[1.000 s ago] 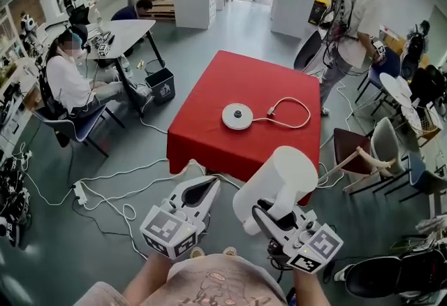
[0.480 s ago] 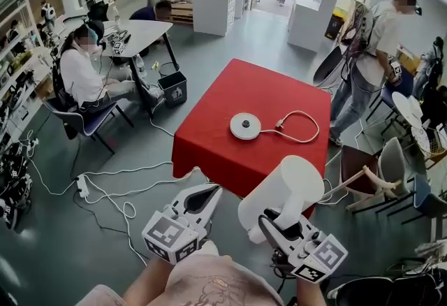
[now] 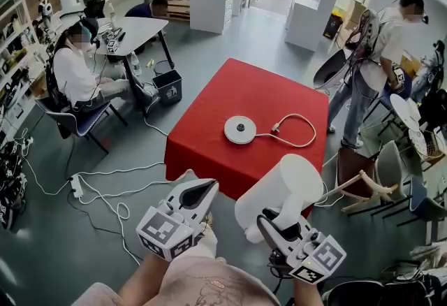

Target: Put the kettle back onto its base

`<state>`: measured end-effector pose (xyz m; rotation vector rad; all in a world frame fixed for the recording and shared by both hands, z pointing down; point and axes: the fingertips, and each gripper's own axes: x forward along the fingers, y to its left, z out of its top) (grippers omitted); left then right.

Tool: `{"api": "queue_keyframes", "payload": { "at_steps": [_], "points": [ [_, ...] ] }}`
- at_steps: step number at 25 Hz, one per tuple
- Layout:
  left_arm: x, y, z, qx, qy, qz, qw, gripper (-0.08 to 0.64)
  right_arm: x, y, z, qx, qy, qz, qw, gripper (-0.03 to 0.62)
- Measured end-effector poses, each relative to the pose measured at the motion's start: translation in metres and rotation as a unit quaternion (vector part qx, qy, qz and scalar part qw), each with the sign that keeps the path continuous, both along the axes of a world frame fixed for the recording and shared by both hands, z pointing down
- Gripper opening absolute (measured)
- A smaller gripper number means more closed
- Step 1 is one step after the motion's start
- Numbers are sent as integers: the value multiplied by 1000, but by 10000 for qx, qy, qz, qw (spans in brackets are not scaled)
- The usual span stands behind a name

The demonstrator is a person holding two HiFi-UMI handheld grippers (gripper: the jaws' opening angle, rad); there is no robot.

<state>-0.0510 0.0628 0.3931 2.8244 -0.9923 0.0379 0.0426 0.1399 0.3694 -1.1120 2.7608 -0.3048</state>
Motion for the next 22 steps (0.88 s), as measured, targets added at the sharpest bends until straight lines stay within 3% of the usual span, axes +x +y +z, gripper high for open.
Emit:
{"api": "queue_keyframes", "payload": {
  "at_steps": [13, 22],
  "points": [
    [12, -59, 7, -127, 41, 138, 9998, -9, 10, -56, 0, -13, -85, 54, 9999, 109],
    [22, -131, 11, -234, 82, 253, 9994, -9, 18, -123, 1, -48, -103, 104, 9999, 109]
  ]
}}
